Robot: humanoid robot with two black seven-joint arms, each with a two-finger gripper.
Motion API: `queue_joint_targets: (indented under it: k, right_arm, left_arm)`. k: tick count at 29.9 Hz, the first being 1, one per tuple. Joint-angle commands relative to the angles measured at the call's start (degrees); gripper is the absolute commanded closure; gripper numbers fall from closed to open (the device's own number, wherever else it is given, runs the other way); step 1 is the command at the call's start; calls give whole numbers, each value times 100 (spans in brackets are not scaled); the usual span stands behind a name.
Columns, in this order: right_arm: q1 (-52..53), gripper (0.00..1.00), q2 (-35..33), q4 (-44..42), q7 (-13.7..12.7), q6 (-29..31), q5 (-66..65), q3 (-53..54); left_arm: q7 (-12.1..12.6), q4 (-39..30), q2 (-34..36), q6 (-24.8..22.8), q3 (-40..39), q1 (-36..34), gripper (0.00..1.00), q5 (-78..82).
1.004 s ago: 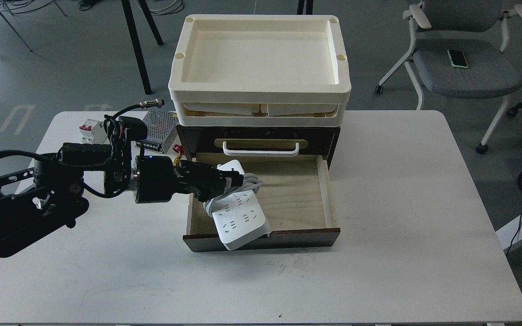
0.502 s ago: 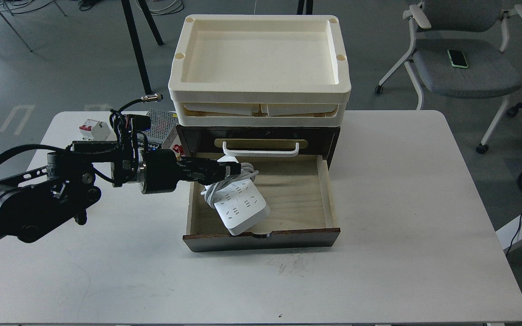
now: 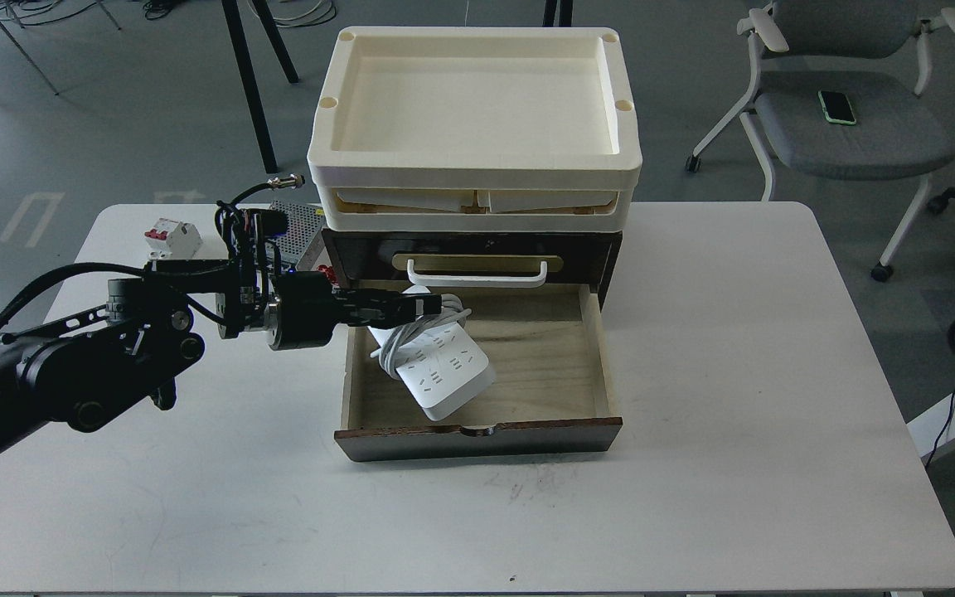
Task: Put charging cable into cabinet
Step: 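Lower the power strip into the open drawer with the left gripper, then open the left gripper and withdraw it away from the drawer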
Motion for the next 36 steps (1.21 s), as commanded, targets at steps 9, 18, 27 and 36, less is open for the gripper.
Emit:
queue_joint_targets:
  k: [9,18,27,36]
  right_arm:
    - [-1,0,0,0,0,0,-2,8]
    - [-9,0,-9,0,0,0,-2,8]
    - [-18,0,-9,0,0,0,-2,0]
    - [-36,0,-9,0,0,0,-2,8]
  left_arm:
    - [0,250,-78,96,-2,9,100,-3]
    - [0,320,-157,157,-2,9,83,6]
    - [0,320,-148,280,-2,17,47,6]
    - [0,232,430,245,-20,61,30,-142]
